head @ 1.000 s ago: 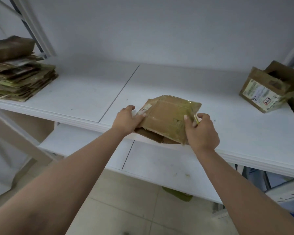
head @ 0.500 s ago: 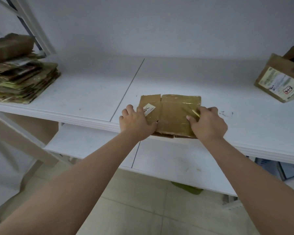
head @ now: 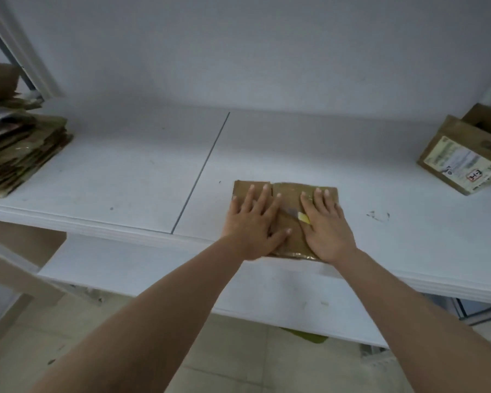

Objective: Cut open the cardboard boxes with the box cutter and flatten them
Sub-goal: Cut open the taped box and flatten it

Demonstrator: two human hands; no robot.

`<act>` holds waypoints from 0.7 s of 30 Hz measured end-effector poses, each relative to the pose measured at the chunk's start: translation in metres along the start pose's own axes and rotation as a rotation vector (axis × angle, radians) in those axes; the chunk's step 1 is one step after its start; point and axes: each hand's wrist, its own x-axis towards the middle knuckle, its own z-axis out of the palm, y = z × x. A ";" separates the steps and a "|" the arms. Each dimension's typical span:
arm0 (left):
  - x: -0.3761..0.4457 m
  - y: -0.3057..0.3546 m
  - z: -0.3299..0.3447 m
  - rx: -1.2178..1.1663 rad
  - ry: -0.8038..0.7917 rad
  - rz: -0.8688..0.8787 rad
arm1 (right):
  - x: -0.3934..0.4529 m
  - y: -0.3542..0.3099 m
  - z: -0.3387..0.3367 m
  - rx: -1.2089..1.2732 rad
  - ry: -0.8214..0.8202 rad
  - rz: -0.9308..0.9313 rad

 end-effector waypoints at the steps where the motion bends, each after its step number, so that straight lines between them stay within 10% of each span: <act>1: 0.001 0.000 0.006 -0.002 -0.002 -0.002 | 0.001 0.002 0.006 0.002 0.003 0.013; 10: 0.004 -0.001 0.007 -0.003 -0.042 -0.021 | 0.002 -0.003 0.009 -0.034 -0.017 0.034; 14: 0.004 0.001 -0.004 0.030 -0.111 -0.048 | 0.001 -0.001 -0.018 0.317 -0.093 0.053; 21: -0.011 0.011 -0.036 -0.235 0.191 -0.225 | -0.017 0.014 -0.051 0.310 0.154 0.113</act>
